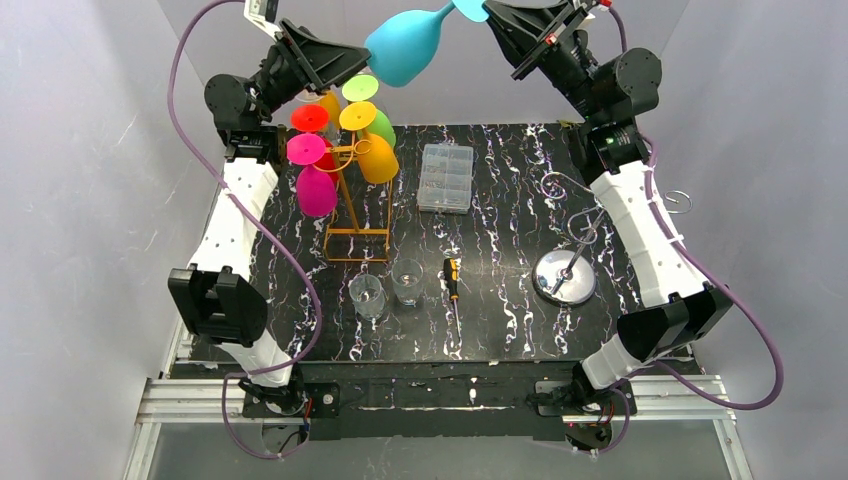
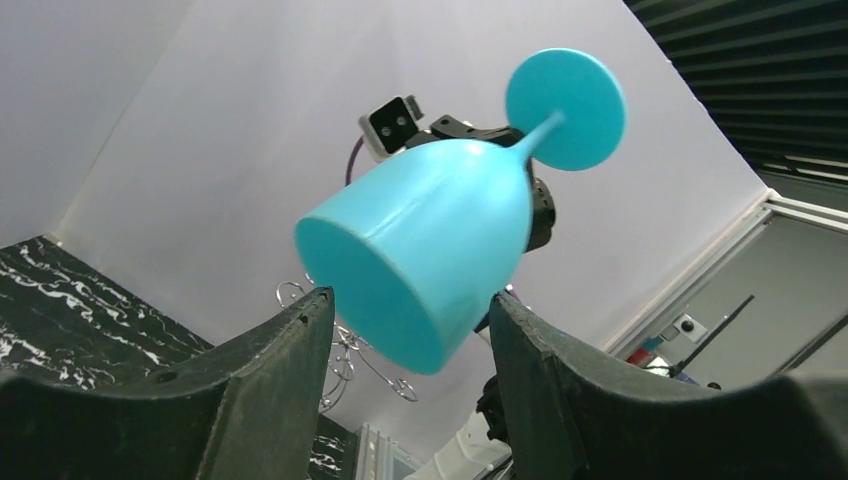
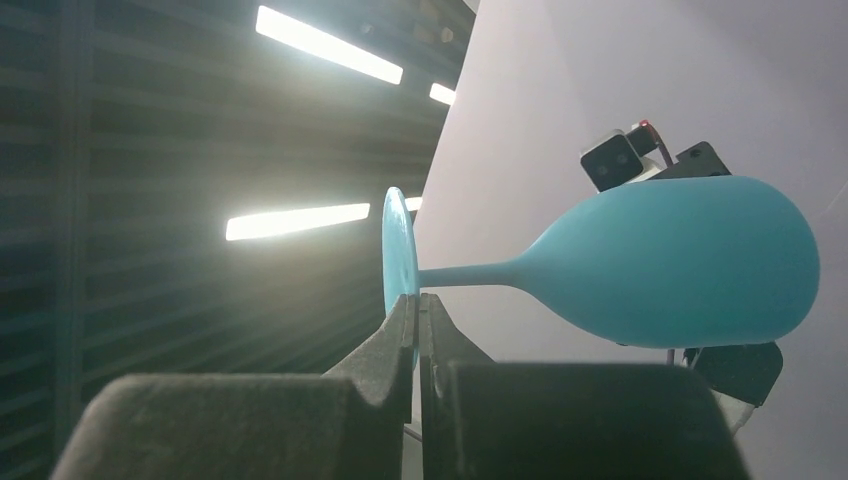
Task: Take the wine glass off the wine glass rack
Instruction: Place the wine glass at the center of the board.
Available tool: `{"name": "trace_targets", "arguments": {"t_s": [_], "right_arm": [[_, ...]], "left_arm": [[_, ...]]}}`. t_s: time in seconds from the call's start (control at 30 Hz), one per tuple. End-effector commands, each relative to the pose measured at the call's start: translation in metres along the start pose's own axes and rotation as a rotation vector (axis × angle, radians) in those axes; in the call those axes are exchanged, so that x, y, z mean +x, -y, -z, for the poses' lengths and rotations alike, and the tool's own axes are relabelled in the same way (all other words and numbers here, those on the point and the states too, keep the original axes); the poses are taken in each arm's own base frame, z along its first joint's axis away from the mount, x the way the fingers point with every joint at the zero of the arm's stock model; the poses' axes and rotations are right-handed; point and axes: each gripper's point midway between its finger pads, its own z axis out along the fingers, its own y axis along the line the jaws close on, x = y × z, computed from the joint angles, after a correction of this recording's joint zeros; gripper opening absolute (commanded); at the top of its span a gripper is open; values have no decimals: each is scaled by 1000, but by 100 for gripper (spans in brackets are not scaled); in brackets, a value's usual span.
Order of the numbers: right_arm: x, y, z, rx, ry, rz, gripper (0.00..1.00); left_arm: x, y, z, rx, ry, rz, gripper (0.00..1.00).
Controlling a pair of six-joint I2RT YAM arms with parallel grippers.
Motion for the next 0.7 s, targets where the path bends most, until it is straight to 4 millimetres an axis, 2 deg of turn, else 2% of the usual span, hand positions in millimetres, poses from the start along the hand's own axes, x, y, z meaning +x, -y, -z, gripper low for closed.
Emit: {"name": "trace_targets", "arguments": {"t_s": [0.0,0.37,0.67], "right_arm": [[5,-16,2,-65,-26,17,1],[6,-21,8,-78,-2,13,1],[9,-25,15,-79,22,25,1]], "left_arm": [[-1,56,-3,142,-16,-81,56],[22,80,-9,230,-63,-36,45],[21,102,-4,284,-45,-12,23]]}}
